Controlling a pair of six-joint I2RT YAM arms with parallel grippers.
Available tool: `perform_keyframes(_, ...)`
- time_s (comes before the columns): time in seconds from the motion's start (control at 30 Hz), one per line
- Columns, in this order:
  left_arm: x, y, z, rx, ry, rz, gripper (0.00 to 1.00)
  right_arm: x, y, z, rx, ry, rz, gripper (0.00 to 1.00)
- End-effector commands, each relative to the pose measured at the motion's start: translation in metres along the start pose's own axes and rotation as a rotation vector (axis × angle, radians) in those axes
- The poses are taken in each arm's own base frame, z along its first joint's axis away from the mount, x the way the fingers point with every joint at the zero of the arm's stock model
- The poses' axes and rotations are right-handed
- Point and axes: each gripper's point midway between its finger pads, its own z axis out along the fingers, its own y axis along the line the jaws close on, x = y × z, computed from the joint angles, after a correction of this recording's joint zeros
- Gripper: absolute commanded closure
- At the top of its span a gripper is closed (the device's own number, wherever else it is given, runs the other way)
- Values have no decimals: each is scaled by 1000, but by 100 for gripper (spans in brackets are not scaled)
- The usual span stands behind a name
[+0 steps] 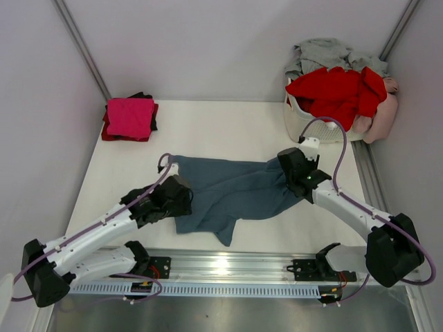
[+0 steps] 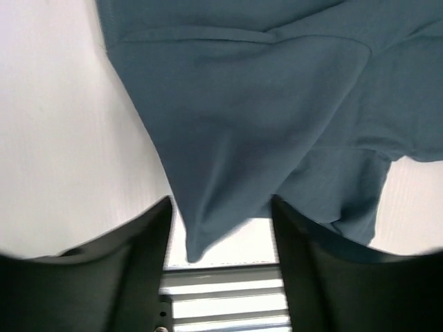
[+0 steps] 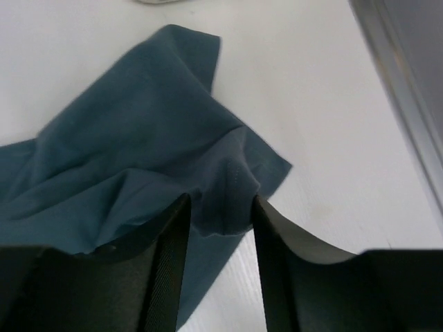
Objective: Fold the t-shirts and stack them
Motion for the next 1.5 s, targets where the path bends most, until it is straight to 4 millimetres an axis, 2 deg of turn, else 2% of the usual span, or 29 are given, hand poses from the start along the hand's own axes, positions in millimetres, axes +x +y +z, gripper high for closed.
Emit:
perform_keyframes(0.0, -26, -3, -20, 8, -89, -44, 33, -32, 26, -13, -134, -40, 94, 55)
perform_keyframes(0.03, -35, 2, -27, -4, -125, -48, 26, -31, 35, -18, -197, -32, 99, 54)
perform_keyframes(0.07, -40, 4, -32, -5, -145, -46, 23, -33, 40, -21, -233, -40, 104, 52)
perform_keyframes(0.1, -47, 4, -38, 2, -171, -37, 21, -44, 43, -27, -272, -74, 125, 50)
perform_keyframes(0.23, -70, 7, -62, 39, -273, -58, 15, -50, 66, -38, -414, -70, 108, 46)
perform_keyframes(0.27, -70, 10, -64, 35, -280, -63, 15, -53, 73, -41, -449, -72, 109, 46)
perform_keyframes(0.33, -72, 12, -68, 37, -295, -91, 15, -46, 90, -43, -522, -44, 74, 46)
perform_keyframes(0.4, -73, 18, -72, 31, -316, -132, 15, -40, 118, -55, -675, -2, 50, 45)
perform_keyframes(0.43, -74, 21, -74, 28, -328, -147, 15, -28, 130, -52, -710, 44, 26, 45)
perform_keyframes(0.47, -75, 29, -78, 9, -352, -172, 15, -21, 147, -62, -803, 81, 16, 45)
perform_keyframes(0.53, -78, 37, -83, -6, -383, -190, 15, -12, 167, -68, -891, 137, 1, 45)
perform_keyframes(0.57, -79, 41, -86, -14, -396, -194, 15, 3, 180, -65, -920, 190, -15, 45)
perform_keyframes(0.63, -83, 51, -94, -22, -434, -214, 15, 11, 200, -77, -1010, 235, -35, 46)
perform_keyframes(0.67, -83, 54, -97, -21, -443, -217, 15, 20, 212, -76, -1037, 261, -35, 45)
perform_keyframes(0.73, -84, 58, -103, -7, -467, -230, 15, 32, 233, -85, -1140, 326, -45, 45)
perform_keyframes(0.83, -80, 63, -107, 14, -475, -240, 15, 45, 254, -98, -1223, 386, -83, 45)
perform_keyframes(0.87, -79, 64, -107, 13, -475, -238, 15, 42, 265, -106, -1251, 390, -103, 45)
perform_keyframes(0.93, -75, 68, -107, 12, -468, -240, 15, 59, 277, -108, -1263, 434, -146, 45)
perform_keyframes(0.97, -72, 69, -106, 6, -458, -235, 15, 60, 285, -117, -1280, 434, -172, 45)
perform_keyframes(1.03, -67, 69, -103, 8, -440, -224, 15, 76, 294, -118, -1274, 460, -216, 45)
perform_keyframes(1.1, -62, 70, -99, -3, -419, -218, 15, 87, 304, -129, -1284, 484, -261, 45)
perform_keyframes(1.17, -59, 69, -98, -3, -409, -215, 14, 107, 309, -128, -1263, 519, -312, 45)
perform_keyframes(1.2, -57, 70, -95, -5, -402, -212, 15, 112, 315, -137, -1274, 521, -340, 45)
perform_keyframes(1.27, -56, 69, -94, -2, -397, -207, 14, 136, 316, -134, -1236, 570, -407, 46)
perform_keyframes(1.3, -56, 69, -95, -1, -399, -206, 14, 138, 322, -141, -1241, 570, -431, 46)
perform_keyframes(1.33, -56, 69, -95, 1, -399, -204, 14, 155, 320, -138, -1217, 608, -475, 46)
perform_keyframes(1.47, -57, 69, -97, 9, -406, -190, 14, 179, 328, -144, -1196, 632, -569, 47)
